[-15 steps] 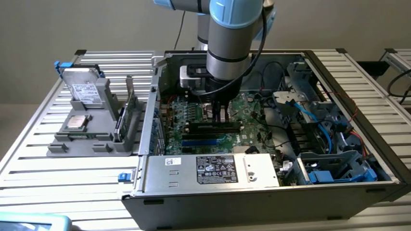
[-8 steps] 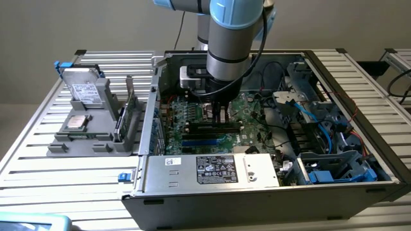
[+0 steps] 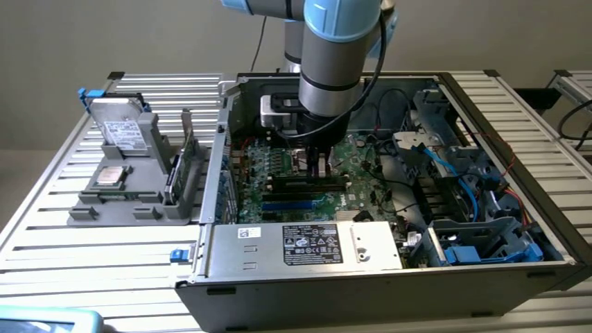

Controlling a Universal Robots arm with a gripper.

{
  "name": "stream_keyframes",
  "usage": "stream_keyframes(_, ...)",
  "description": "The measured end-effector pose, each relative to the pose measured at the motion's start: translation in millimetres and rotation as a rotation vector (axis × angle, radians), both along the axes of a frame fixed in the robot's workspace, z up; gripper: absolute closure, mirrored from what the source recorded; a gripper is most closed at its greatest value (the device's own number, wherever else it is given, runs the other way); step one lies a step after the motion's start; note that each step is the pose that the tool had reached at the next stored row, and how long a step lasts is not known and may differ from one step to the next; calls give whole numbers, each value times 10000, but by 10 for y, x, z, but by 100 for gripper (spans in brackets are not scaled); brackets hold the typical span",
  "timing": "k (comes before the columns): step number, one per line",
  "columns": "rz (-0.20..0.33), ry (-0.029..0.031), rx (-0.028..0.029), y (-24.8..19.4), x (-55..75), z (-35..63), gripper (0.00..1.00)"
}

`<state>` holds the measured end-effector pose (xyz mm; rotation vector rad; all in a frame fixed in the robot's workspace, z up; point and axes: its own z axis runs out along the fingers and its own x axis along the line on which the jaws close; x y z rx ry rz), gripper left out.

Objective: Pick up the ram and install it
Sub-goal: 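Insert the ram into the slot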

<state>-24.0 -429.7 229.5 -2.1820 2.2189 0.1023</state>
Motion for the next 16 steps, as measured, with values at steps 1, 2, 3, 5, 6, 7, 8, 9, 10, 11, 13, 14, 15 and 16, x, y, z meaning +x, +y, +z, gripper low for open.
stream_keyframes(1, 0, 0, 0, 0, 0, 0, 87)
stream_keyframes(2, 1, 0, -1, 3, 1, 1, 87)
stream_keyframes(3, 2, 0, -1, 7, 0, 1, 87)
stream_keyframes(5, 2, 0, 0, 15, -5, 0, 87)
stream_keyframes(6, 1, 0, 0, 16, -10, 0, 87)
stream_keyframes(7, 2, 0, 0, 16, -14, 0, 87)
stream_keyframes(8, 2, 0, -1, 16, -16, 0, 87)
stream_keyframes(9, 2, 0, -1, 16, -16, 0, 87)
stream_keyframes(10, 3, 0, -1, 17, -16, 0, 87)
stream_keyframes(11, 2, 0, -2, 17, -16, 0, 87)
stream_keyframes(13, 1, 2, -2, 17, -16, -1, 87)
stream_keyframes(14, 2, 2, -2, 17, -16, -3, 87)
stream_keyframes(15, 1, 1, 0, 17, -16, -6, 87)
stream_keyframes(16, 1, 1, 0, 17, -16, -7, 87)
